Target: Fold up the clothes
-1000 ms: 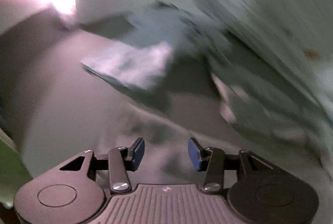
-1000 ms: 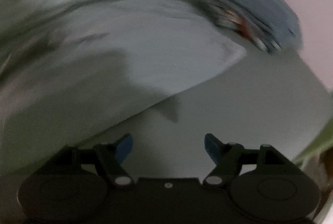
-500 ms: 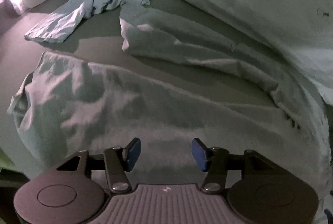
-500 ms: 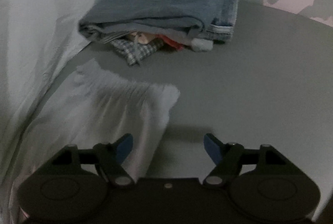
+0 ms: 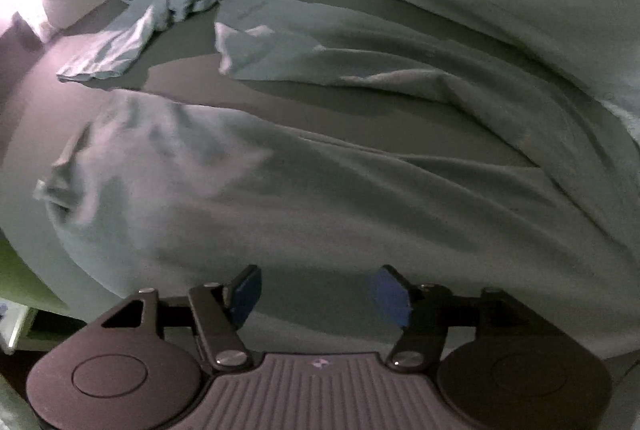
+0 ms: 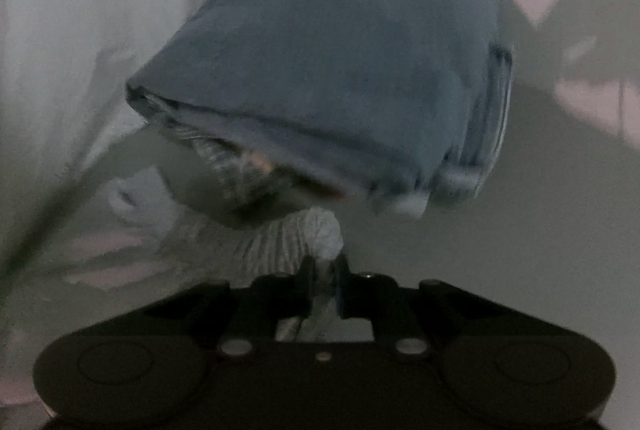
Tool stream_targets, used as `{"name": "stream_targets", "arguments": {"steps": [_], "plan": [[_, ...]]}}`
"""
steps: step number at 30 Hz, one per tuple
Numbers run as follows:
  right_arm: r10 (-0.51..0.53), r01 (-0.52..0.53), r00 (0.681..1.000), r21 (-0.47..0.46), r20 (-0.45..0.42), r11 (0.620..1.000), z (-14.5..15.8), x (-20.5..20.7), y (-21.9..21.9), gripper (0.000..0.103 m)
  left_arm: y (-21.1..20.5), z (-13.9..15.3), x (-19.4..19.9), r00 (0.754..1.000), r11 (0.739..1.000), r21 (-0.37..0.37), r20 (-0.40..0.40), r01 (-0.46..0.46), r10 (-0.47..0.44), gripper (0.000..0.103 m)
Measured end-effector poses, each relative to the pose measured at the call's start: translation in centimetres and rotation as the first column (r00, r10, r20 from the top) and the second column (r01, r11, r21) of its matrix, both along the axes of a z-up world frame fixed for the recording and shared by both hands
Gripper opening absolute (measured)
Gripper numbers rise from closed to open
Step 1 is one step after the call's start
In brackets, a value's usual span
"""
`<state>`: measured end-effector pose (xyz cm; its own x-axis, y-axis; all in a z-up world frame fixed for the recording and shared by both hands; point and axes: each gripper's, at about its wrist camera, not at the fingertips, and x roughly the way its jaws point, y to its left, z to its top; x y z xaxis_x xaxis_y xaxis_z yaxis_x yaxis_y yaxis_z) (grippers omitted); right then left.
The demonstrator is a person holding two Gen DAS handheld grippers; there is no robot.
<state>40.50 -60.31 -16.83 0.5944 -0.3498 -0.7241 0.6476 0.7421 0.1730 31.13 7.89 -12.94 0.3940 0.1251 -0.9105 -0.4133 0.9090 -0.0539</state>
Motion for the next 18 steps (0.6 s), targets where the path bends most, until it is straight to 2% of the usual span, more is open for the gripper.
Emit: {"name": "stream_targets", "arguments": {"steps": [3,4,5,6,7,9,11,13,15,17,18], "plan": [[0.021,-0.025,0.997,-0.054,-0.072,0.998,-0.2,1.2,0.4,0.016,2.4,-0.5,-0.7,0.999,0.999,0.034,-0.019,-0.030,0.031,0.066],[0.027,-0.034,0.995,-0.072,-0.095,0.997,-0.1,1.3,1.2,0.026,3.5,-0.7,-1.1,0.999,0.998,0.048,-0.020,-0.046,0.047,0.067],[0.030,-0.041,0.994,-0.104,-0.109,0.994,0.2,1.1,2.4,0.032,4.8,-0.8,-1.5,0.997,0.995,0.066,-0.017,-0.069,0.070,0.069],[0.036,-0.052,0.992,-0.130,-0.118,0.990,0.4,0.7,3.7,0.047,6.2,-0.9,-2.0,0.995,0.992,0.084,-0.013,-0.094,0.095,0.071],[0.049,-0.066,0.992,-0.145,-0.117,0.987,0.7,0.0,5.1,0.055,7.6,-1.0,-2.4,0.992,0.987,0.104,-0.006,-0.122,0.124,0.072],[0.076,-0.096,0.990,-0.172,-0.121,0.980,1.2,-1.3,8.2,0.054,10.6,-1.5,-3.0,0.985,0.973,0.151,0.000,-0.172,0.174,0.072],[0.092,-0.118,0.985,-0.185,-0.144,0.976,1.3,-2.6,12.3,0.054,13.6,-2.3,-3.2,0.982,0.961,0.208,-0.012,-0.182,0.188,0.072],[0.105,-0.133,0.981,-0.175,-0.164,0.976,1.4,-3.9,16.1,0.055,15.8,-3.2,-3.1,0.987,0.954,0.265,-0.031,-0.141,0.155,0.072],[0.114,-0.142,0.977,-0.145,-0.181,0.979,1.4,-5.1,19.7,0.055,17.5,-4.5,-2.7,0.995,0.948,0.315,-0.074,-0.043,0.069,0.072],[0.145,-0.166,0.971,-0.103,-0.191,0.981,1.1,-6.0,22.9,0.055,18.6,-5.9,-2.5,0.993,0.930,0.360,-0.113,0.076,-0.037,0.072],[0.169,-0.189,0.966,-0.090,-0.198,0.978,0.9,-6.3,24.5,0.055,18.8,-6.6,-2.4,0.988,0.918,0.376,-0.131,0.126,-0.083,0.065]]}}
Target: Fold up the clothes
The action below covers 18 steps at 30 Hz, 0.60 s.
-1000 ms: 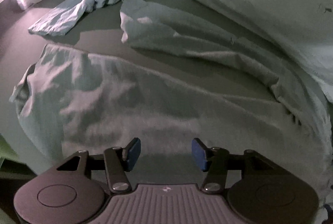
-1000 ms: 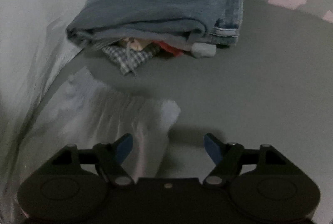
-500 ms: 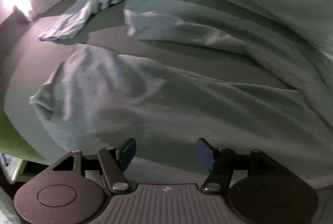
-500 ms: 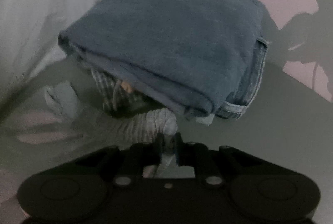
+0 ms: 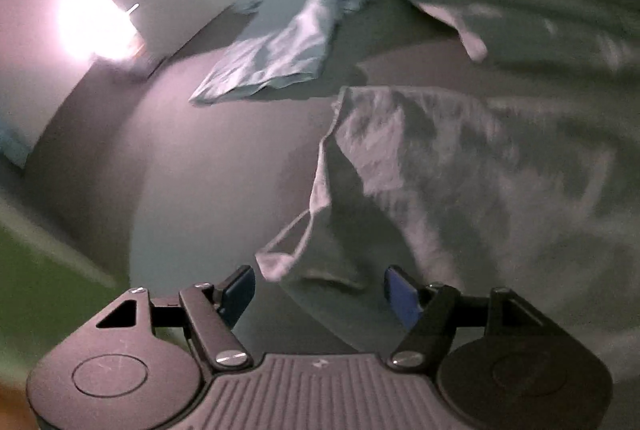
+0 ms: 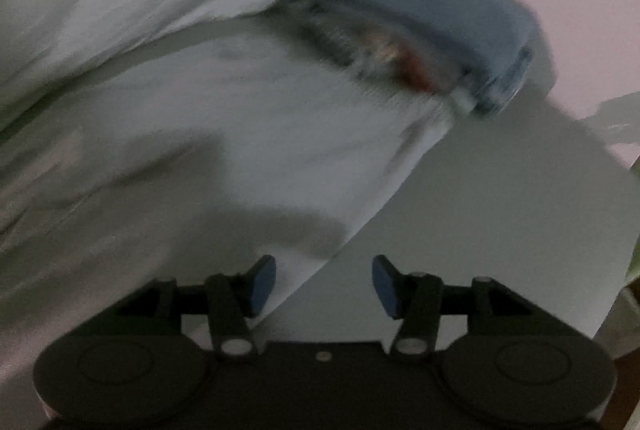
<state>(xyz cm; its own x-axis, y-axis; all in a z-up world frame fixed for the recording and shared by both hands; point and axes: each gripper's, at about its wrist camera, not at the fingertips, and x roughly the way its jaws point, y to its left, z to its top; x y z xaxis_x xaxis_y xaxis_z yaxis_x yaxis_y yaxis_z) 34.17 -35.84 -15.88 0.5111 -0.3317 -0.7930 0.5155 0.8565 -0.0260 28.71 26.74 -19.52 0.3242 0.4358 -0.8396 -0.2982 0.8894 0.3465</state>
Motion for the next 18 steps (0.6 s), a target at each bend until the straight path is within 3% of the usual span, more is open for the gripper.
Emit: {"name": "stream_targets", "arguments": {"steps": [1,2,3,5,8,12,15,18], "plan": [[0.035,-0.035,0.999,-0.009,-0.012,0.999,-0.1,-0.2,1.5,0.055,0.2,-0.5,0.0,0.999,0.999,0.016,-0.015,0.041,-0.041,0.054],[0.071,-0.072,0.997,-0.027,-0.025,0.997,-0.3,-0.4,2.9,0.055,0.4,-0.9,0.1,0.997,0.997,0.029,-0.028,0.074,-0.073,0.018],[0.107,-0.109,0.994,-0.044,-0.033,0.993,-0.3,-0.7,4.1,0.055,0.8,-0.9,0.2,0.995,0.995,0.034,-0.036,0.090,-0.089,0.005],[0.163,-0.165,0.986,-0.065,-0.040,0.984,0.0,-0.9,6.0,0.055,1.7,-0.2,0.1,0.997,0.997,0.021,-0.032,0.070,-0.069,0.005],[0.194,-0.198,0.980,-0.078,-0.051,0.977,0.2,-0.6,7.8,0.055,3.6,2.5,-1.3,0.999,0.998,-0.042,0.012,-0.045,0.046,0.005],[0.232,-0.237,0.970,-0.065,-0.075,0.969,-0.6,-0.3,9.0,0.055,6.3,4.7,-3.5,0.977,0.962,-0.187,0.035,-0.199,0.209,0.009],[0.247,-0.252,0.963,-0.029,-0.107,0.967,-1.7,0.0,9.2,0.055,7.2,2.7,-3.9,0.962,0.950,-0.147,-0.047,-0.274,0.270,0.011],[0.265,-0.269,0.959,-0.031,-0.104,0.963,-1.9,0.2,9.1,0.060,6.9,1.7,-4.2,0.959,0.955,-0.112,-0.095,-0.275,0.266,0.016]]}}
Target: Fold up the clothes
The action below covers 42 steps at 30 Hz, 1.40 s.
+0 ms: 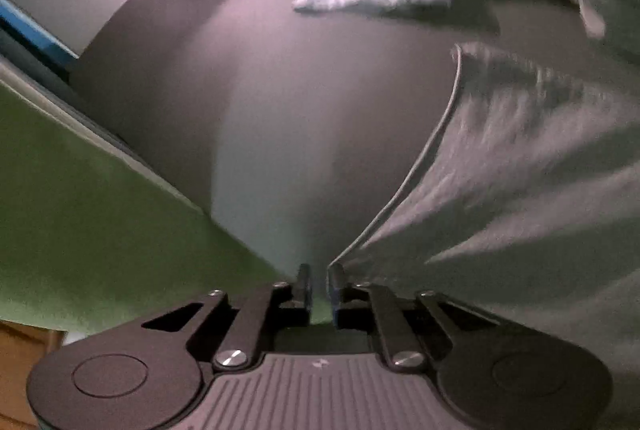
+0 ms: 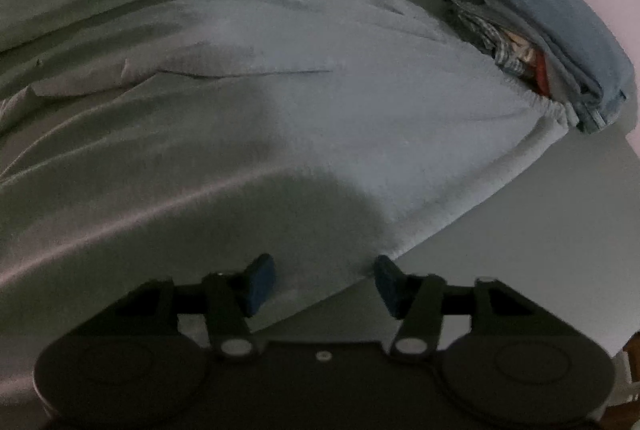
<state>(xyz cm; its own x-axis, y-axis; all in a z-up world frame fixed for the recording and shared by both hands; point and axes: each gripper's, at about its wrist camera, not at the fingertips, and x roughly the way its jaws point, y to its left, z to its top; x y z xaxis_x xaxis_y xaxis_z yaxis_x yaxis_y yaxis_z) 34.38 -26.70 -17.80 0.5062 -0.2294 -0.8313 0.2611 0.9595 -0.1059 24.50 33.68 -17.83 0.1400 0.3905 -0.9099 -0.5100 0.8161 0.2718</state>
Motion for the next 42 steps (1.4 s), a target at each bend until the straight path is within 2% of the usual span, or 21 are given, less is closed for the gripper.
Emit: {"name": "stream_targets", "arguments": {"steps": [2,6,7,9,12,14,17,19,20,21,26,29,31,33,36,38,42], "plan": [[0.009,-0.009,1.000,0.007,-0.001,1.000,0.0,0.1,-0.4,0.063,-0.2,-0.3,-0.1,1.000,1.000,0.010,-0.013,0.009,-0.009,0.019],[-0.012,0.012,1.000,0.049,0.011,0.999,-0.1,-0.2,-1.4,0.071,-1.1,1.3,2.0,0.989,0.993,0.057,0.101,0.102,-0.108,0.045],[-0.016,0.015,1.000,0.058,0.014,0.998,-0.1,-0.3,-1.3,0.071,-1.2,1.5,2.9,0.981,0.989,0.069,0.134,0.132,-0.141,0.049],[-0.013,0.012,1.000,0.059,0.016,0.998,-0.2,-0.6,-1.0,0.072,-0.9,1.7,4.8,0.957,0.979,0.059,0.208,0.196,-0.204,0.067],[0.000,0.000,1.000,0.033,0.017,0.999,-0.1,-0.7,-0.6,0.072,0.3,1.0,8.2,0.929,0.968,0.010,0.277,0.251,-0.244,0.071],[0.015,-0.015,1.000,0.006,0.018,1.000,-0.1,-0.7,-0.3,0.072,0.9,-0.1,10.5,0.923,0.964,-0.023,0.296,0.265,-0.246,0.071],[0.030,-0.030,0.999,-0.019,0.025,0.999,-0.1,-1.1,0.2,0.072,1.7,-2.7,12.9,0.925,0.960,-0.056,0.290,0.273,-0.246,0.069],[0.025,-0.025,0.999,-0.017,0.027,1.000,-0.2,-1.4,0.3,0.072,2.0,-3.5,13.2,0.922,0.954,-0.113,0.312,0.277,-0.231,0.052],[0.022,-0.021,0.999,-0.016,0.026,1.000,-0.1,-1.5,0.3,0.072,2.1,-3.3,13.0,0.915,0.950,-0.139,0.340,0.279,-0.219,0.022],[0.020,-0.019,0.999,-0.018,0.026,1.000,0.0,-1.5,0.2,0.072,2.0,-3.1,12.9,0.912,0.950,-0.138,0.348,0.279,-0.217,0.004],[0.032,-0.030,0.999,-0.054,0.032,0.998,-0.1,-2.0,1.0,0.072,0.8,-0.6,10.8,0.896,0.972,-0.011,0.389,0.236,-0.213,0.004],[0.046,-0.045,0.999,-0.069,0.025,0.997,0.0,-1.8,1.1,0.073,1.3,1.9,9.1,0.874,0.984,0.018,0.456,0.179,-0.168,0.004],[0.051,-0.049,0.998,-0.070,0.024,0.996,0.0,-1.6,1.1,0.073,1.9,2.7,8.1,0.868,0.991,0.028,0.479,0.134,-0.131,0.004],[0.055,-0.053,0.998,-0.065,0.025,0.996,0.0,-1.6,0.8,0.073,2.6,2.2,7.2,0.878,0.996,0.023,0.471,0.088,-0.088,0.004],[0.054,-0.053,0.998,-0.053,0.028,0.997,-0.1,-1.6,0.4,0.075,3.8,-1.0,7.4,0.913,0.998,-0.048,0.408,0.032,-0.010,0.004],[0.046,-0.044,0.999,-0.044,0.026,0.998,-0.2,-1.5,0.0,0.080,3.9,-2.7,7.8,0.932,0.997,-0.078,0.362,0.023,0.006,0.005],[0.008,-0.008,1.000,-0.020,0.006,1.000,-0.4,-1.1,-0.8,0.092,2.7,-2.2,8.7,0.931,0.996,-0.060,0.363,0.063,-0.037,0.015]]}}
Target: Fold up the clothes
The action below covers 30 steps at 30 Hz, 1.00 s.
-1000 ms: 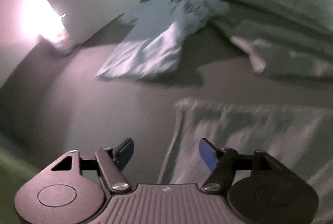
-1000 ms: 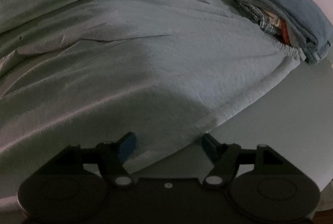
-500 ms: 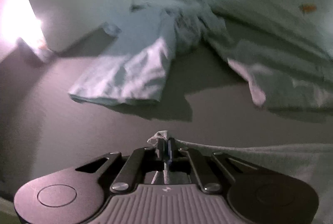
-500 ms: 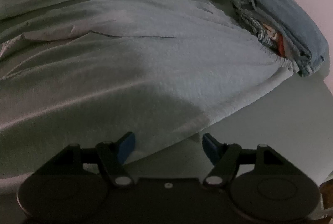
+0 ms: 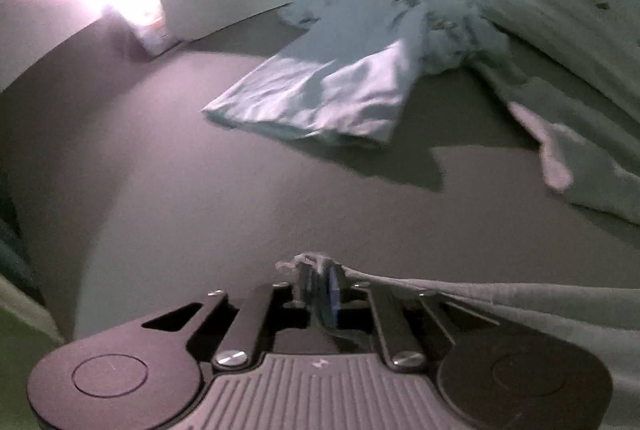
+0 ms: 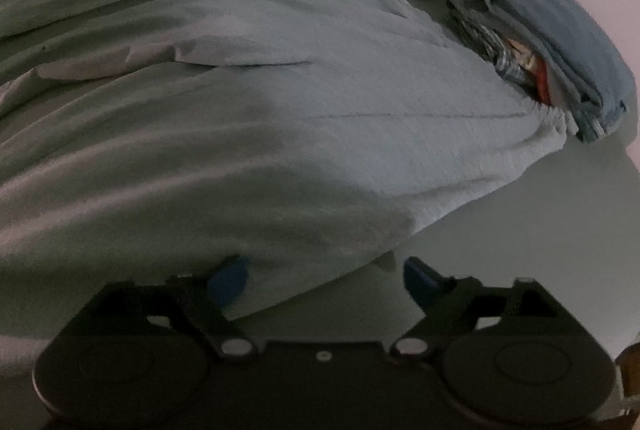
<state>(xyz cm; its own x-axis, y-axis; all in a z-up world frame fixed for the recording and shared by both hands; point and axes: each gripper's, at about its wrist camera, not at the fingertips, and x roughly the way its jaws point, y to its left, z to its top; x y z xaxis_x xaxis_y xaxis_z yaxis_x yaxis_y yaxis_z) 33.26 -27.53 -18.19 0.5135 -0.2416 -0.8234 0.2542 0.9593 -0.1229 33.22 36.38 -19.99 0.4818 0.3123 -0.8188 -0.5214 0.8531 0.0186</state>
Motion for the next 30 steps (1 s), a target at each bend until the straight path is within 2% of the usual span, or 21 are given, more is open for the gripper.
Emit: {"name": "stream_targets", "arguments": {"steps": [1,4,8,9,14,17,18,19,21,23,26,27,30], "plan": [[-0.011,0.011,1.000,0.009,-0.004,1.000,0.0,0.1,-0.2,0.093,-0.2,0.4,0.3,1.000,1.000,0.001,0.010,0.011,-0.011,0.016],[-0.023,0.023,1.000,0.015,-0.014,1.000,0.1,0.3,-0.1,0.093,-0.3,1.6,1.7,0.999,0.999,0.033,0.027,0.030,-0.031,0.029],[0.015,-0.014,1.000,-0.035,0.004,0.999,1.4,0.8,1.9,0.093,0.3,3.0,3.9,0.995,0.999,0.001,0.086,0.041,-0.041,0.054],[0.033,-0.032,0.999,-0.049,0.018,0.998,1.9,1.1,2.8,0.093,0.4,3.1,4.6,0.994,0.999,-0.008,0.099,0.051,-0.050,0.057],[0.181,-0.175,0.980,-0.074,0.084,0.982,4.5,3.6,9.0,0.092,0.6,3.0,8.4,0.986,0.992,0.003,0.112,0.127,-0.126,0.057],[0.296,-0.291,0.948,-0.060,0.119,0.955,5.7,5.8,13.9,0.082,1.1,2.2,10.8,0.976,0.982,-0.042,0.126,0.183,-0.177,0.057],[0.347,-0.345,0.929,-0.039,0.128,0.938,6.0,6.7,16.2,0.077,1.3,1.9,11.8,0.971,0.976,-0.065,0.135,0.207,-0.197,0.057],[0.394,-0.396,0.909,-0.014,0.135,0.918,6.2,7.6,18.4,0.068,1.6,1.7,12.8,0.965,0.970,-0.079,0.142,0.232,-0.219,0.057],[0.477,-0.487,0.866,0.036,0.148,0.873,6.4,9.2,22.9,0.058,2.0,1.1,14.9,0.954,0.959,-0.076,0.150,0.272,-0.259,0.057],[0.575,-0.589,0.803,0.060,0.156,0.806,6.4,10.6,28.1,0.058,2.6,0.5,17.3,0.943,0.949,-0.073,0.156,0.307,-0.293,0.057],[0.711,-0.725,0.685,0.051,0.159,0.687,6.4,12.1,35.2,0.058,4.4,-0.6,21.0,0.937,0.938,-0.120,0.171,0.325,-0.303,0.056],[0.748,-0.761,0.645,0.045,0.155,0.647,6.3,12.5,37.5,0.060,4.9,-0.9,22.1,0.937,0.936,-0.133,0.176,0.326,-0.302,0.055],[0.811,-0.823,0.567,0.075,0.144,0.563,5.8,14.0,42.2,0.073,6.4,-2.0,24.6,0.941,0.933,-0.169,0.178,0.317,-0.287,0.055]]}}
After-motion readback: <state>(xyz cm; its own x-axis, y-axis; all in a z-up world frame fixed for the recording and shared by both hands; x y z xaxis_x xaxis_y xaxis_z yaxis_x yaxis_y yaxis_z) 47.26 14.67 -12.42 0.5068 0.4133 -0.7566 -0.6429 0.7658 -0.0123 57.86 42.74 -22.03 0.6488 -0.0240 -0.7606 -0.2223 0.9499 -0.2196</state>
